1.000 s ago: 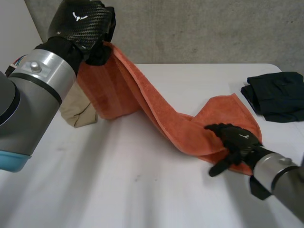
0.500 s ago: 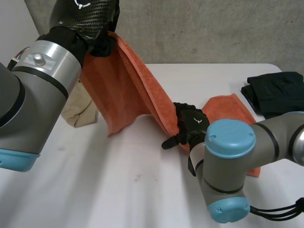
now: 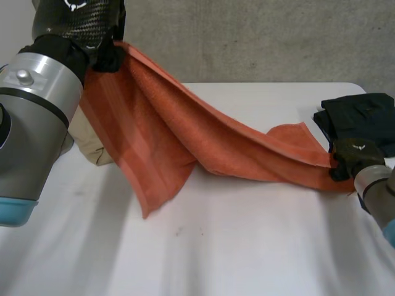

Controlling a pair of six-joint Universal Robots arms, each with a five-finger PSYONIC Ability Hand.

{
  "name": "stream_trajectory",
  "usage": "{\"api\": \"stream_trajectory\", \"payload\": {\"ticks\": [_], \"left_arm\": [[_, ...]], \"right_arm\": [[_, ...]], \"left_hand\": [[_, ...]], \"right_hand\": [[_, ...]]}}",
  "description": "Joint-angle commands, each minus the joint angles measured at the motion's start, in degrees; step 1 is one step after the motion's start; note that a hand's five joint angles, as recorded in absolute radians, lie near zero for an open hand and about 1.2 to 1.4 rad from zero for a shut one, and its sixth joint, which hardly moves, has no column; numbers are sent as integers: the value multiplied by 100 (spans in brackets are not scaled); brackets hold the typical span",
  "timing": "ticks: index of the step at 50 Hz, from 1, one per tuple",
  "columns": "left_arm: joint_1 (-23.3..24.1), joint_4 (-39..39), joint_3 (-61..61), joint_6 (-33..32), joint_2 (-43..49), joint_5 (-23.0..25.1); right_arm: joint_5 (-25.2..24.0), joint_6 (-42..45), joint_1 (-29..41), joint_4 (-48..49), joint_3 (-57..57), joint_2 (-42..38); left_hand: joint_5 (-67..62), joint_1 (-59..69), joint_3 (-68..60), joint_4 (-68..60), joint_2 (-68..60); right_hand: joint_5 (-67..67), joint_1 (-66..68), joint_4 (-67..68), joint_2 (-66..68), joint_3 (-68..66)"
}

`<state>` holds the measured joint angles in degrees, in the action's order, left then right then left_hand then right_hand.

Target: Fold the laundry.

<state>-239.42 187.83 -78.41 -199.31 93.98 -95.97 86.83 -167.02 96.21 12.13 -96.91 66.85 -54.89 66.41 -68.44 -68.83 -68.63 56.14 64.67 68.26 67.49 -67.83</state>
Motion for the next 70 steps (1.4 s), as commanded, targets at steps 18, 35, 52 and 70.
{"api": "stream_trajectory", "payload": {"ticks": [18, 35, 52, 70], "left_arm": [[-1063, -1600, -131, -952, -355, 816], [-1239, -92, 2047, -2358, 3003, 922], [-1274, 3172, 1646, -1304, 2406, 975], [-1195, 2979, -869, -1339, 2721, 1045]], "right_arm": [[-570, 3088, -322, -4087, 2800, 2044], [395, 3704, 82, -1913, 4037, -487], [423, 3256, 416, 1758, 3821, -198], [-245, 2983, 267, 563, 2335, -1480]], "left_hand": [[-1511, 1359, -1156, -1117, -1137], [-1511, 1359, -1156, -1117, -1137], [-1511, 1359, -1156, -1117, -1137], [-1511, 1359, -1156, -1117, -1137]], "right_hand": [[1386, 1533, 1174, 1251, -1217], [1386, 1533, 1174, 1251, -1217], [1386, 1533, 1174, 1251, -1217], [1386, 1533, 1174, 1251, -1217]]}}
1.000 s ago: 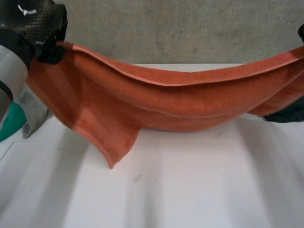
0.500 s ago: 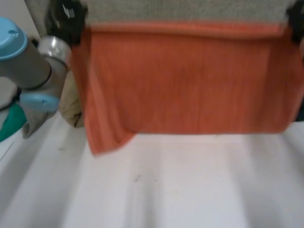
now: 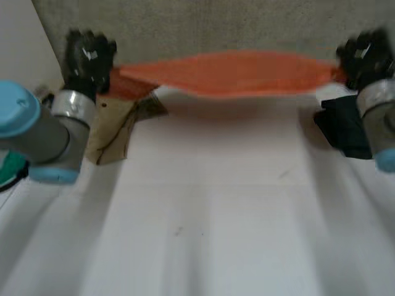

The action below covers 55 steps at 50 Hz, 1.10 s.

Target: Fold the laundry.

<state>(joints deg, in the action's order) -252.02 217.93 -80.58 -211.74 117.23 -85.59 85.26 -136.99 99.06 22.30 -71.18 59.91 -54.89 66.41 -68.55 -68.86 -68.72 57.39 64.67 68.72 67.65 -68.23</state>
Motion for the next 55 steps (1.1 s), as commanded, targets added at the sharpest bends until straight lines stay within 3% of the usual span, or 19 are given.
{"api": "stream_trajectory", "payload": {"ticks": [1, 7, 11, 16, 21, 26, 36, 43, 48, 53, 55], "left_arm": [[65, -127, -791, -191, 432, 7], [39, -1101, -1547, -806, -6, 7], [13, -2392, -2154, -1377, -780, -37], [13, -4779, -2742, -1862, -1763, -81], [65, -6051, -2999, -1932, -2169, -46], [65, -5403, -2499, -1836, -2135, -55], [100, -3109, -1155, -1081, -749, -81], [373, -2457, -56, -1036, 457, -160], [417, -2228, 622, -1071, 1126, -573], [426, -1930, 991, -1132, 1363, -600], [417, -1449, 1419, -1185, 1451, -600]], "right_arm": [[-89, -4, -19, -533, -291, -814], [-89, 119, -10, -1165, -844, -612], [-89, 575, -97, -2174, -1572, 325], [-71, 1252, -615, -3493, -2364, 1566], [-80, 2429, -1090, -4532, -3050, 2341], [-97, 2774, -1196, -4534, -3122, 2263], [78, 1632, -819, -2698, -2077, 883], [412, 1605, -441, -1222, -1330, -118], [263, 1614, -405, -508, -1048, -514], [70, 1561, -379, 80, -688, -735], [17, 1535, -318, 413, -172, -787]], "left_hand": [[-1511, 1359, -1145, -1114, -1128], [-1511, 1359, -1145, -1114, -1128], [-1511, 1359, -1145, -1114, -1128], [-1511, 1359, -1145, -1114, -1128], [-1511, 1359, -1145, -1114, -1128], [-1511, 1359, -1145, -1114, -1128], [-1511, 1359, -1145, -1114, -1128], [-1511, 1359, -1145, -1114, -1128], [-1511, 1359, -1145, -1114, -1128], [-1511, 1359, -1145, -1114, -1128], [-1511, 1359, -1145, -1114, -1128]], "right_hand": [[1261, 1533, 1128, 1235, -1177], [1261, 1533, 1128, 1235, -1177], [1261, 1533, 1128, 1235, -1177], [1261, 1533, 1128, 1235, -1177], [1261, 1533, 1128, 1235, -1177], [1261, 1533, 1128, 1235, -1177], [1261, 1533, 1128, 1235, -1177], [1261, 1533, 1128, 1235, -1177], [1261, 1533, 1128, 1235, -1177], [1261, 1533, 1128, 1235, -1177], [1261, 1533, 1128, 1235, -1177]]}}
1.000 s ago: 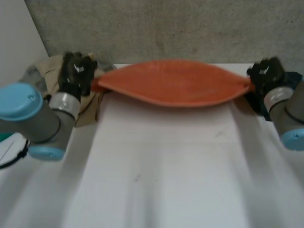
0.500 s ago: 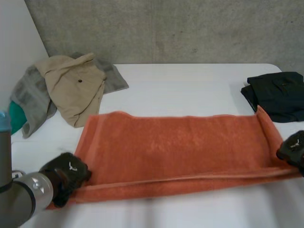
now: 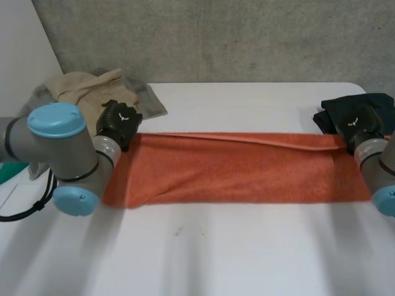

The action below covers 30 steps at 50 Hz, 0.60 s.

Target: Fold the laundry.

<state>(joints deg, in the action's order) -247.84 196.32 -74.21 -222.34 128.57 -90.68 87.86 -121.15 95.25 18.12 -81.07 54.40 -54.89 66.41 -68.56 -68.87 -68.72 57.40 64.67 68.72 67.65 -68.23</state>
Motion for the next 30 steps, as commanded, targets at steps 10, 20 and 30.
{"api": "stream_trajectory", "payload": {"ticks": [10, 20, 30], "left_arm": [[-265, 3157, 1699, 49, -577, -204], [-467, 2596, 601, 753, -1194, -143], [-503, 2244, -1129, 727, -1369, 24]], "right_arm": [[-67, -1453, 310, 2791, 2096, 771], [-137, -1842, 371, 1696, 1569, 923], [-611, -1816, 363, 1211, 331, 555]], "left_hand": [[-1511, 1359, -1144, -1113, -1128], [-1511, 1359, -1144, -1113, -1128], [-1511, 1359, -1144, -1113, -1128]], "right_hand": [[1260, 1533, 1128, 1235, -1177], [1260, 1533, 1128, 1235, -1177], [1260, 1533, 1128, 1235, -1177]]}}
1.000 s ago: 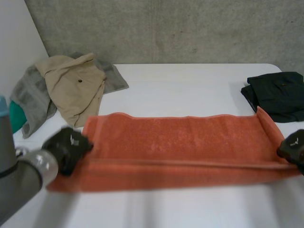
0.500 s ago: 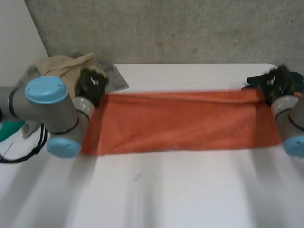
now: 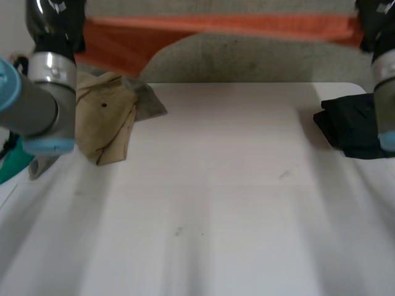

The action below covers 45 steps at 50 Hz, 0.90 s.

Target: Fold the laundry.

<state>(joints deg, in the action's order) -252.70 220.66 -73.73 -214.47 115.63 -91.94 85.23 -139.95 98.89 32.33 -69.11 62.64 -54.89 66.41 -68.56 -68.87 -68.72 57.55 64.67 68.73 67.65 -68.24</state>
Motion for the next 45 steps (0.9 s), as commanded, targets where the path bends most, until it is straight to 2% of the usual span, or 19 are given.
{"api": "stream_trajectory", "payload": {"ticks": [1, 8, 11, 15, 16, 19, 20, 22, 27, 30, 37, 42, 45], "left_arm": [[-8, -225, -1518, -69, -84, 246], [-51, -611, -2760, -253, -558, 396], [-174, -1278, -3287, -534, -1076, 396], [-333, -2736, -3771, -1122, -1858, 387], [-402, -3487, -3937, -1367, -2147, 378], [-508, -4713, -4105, -1615, -2544, 413], [-561, -5412, -4149, -1711, -2745, 440], [-561, -5673, -4124, -1730, -2835, 466], [-561, -5271, -3913, -1712, -2827, 694], [-561, -4744, -3615, -1695, -2371, 809], [-184, -3680, -2455, -1476, -833, 747], [-95, -2898, -1550, -1001, 90, 458], [-69, -2502, -1031, -930, 565, 72]], "right_arm": [[-384, 65, -10, -218, -954, -322], [-419, 161, -54, -901, -1727, -411], [-428, 363, -54, -1456, -1991, -340], [-349, 1021, -98, -2799, -2474, 229], [-236, 1362, -220, -3464, -2710, 605], [89, 2056, -632, -4634, -3185, 1256], [143, 2216, -695, -4874, -3274, 1373], [213, 2446, -818, -5192, -3372, 1549], [214, 2544, -854, -4852, -3258, 1681], [214, 2447, -802, -4430, -3135, 1647], [275, 2034, -301, -2988, -2459, 496], [319, 2025, -195, -2267, -1853, -189], [302, 2033, -160, -1784, -1439, -664]], "left_hand": [[-1511, 1359, -1144, -1113, -1128], [-1511, 1359, -1144, -1113, -1128], [-1511, 1359, -1144, -1113, -1128], [-1511, 1359, -1144, -1113, -1128], [-1511, 1359, -1144, -1113, -1128], [-1511, 1359, -1144, -1113, -1128], [-1511, 1359, -1144, -1113, -1128], [-1511, 1359, -1144, -1113, -1128], [-1511, 1359, -1144, -1113, -1128], [-1511, 1359, -1144, -1113, -1128], [-1511, 1359, -1144, -1113, -1128], [-1511, 1359, -1144, -1113, -1128], [-1511, 1359, -1144, -1113, -1128]], "right_hand": [[1245, 1533, 1127, 1235, -1176], [1245, 1533, 1127, 1235, -1176], [1245, 1533, 1127, 1235, -1176], [1245, 1533, 1127, 1235, -1176], [1245, 1533, 1127, 1235, -1176], [1245, 1533, 1127, 1235, -1176], [1245, 1533, 1127, 1235, -1176], [1245, 1533, 1127, 1235, -1176], [1245, 1533, 1127, 1235, -1176], [1245, 1533, 1127, 1235, -1176], [1245, 1533, 1127, 1235, -1176], [1245, 1533, 1127, 1235, -1176], [1245, 1533, 1127, 1235, -1176]]}}
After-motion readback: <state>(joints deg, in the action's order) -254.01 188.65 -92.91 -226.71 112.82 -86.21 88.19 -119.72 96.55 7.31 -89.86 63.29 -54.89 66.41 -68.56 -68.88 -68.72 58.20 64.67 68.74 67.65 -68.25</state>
